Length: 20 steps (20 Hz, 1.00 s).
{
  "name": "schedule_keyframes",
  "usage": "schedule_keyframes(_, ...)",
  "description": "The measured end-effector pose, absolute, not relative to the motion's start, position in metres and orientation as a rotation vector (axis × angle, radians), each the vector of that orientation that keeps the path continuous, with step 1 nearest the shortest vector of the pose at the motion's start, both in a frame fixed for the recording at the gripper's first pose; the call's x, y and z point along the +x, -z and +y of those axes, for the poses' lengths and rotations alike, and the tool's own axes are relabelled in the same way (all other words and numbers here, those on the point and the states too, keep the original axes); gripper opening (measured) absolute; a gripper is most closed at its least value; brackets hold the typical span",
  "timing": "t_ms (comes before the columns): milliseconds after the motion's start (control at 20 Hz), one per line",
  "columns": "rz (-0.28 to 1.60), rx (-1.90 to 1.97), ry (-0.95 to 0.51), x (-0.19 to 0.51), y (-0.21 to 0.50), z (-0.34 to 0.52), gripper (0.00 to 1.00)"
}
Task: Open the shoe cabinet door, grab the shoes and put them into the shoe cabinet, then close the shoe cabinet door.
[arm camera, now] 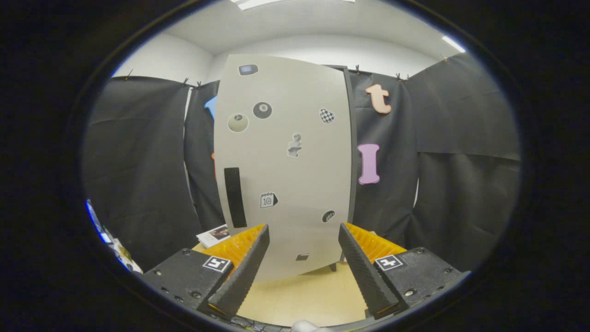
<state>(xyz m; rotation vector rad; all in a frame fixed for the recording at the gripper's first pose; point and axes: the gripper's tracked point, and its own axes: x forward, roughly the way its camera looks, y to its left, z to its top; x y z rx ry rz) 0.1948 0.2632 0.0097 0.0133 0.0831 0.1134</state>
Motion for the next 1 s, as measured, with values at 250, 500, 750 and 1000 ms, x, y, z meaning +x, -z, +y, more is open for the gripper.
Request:
schedule_keyframes(250, 0.063, 0.004, -0.089, 0.170, -0.015, 0.253, 0.99)
schedule_keyframes(500, 0.065, 0.008, -0.069, 0.156, -0.012, 0.245, 0.99)
schedule_keyframes(750, 0.061, 0.022, -0.052, 0.153, -0.014, 0.239, 0.99)
schedule_keyframes(1000, 0.064, 0.033, -0.052, 0.156, -0.012, 0.241, 0.99)
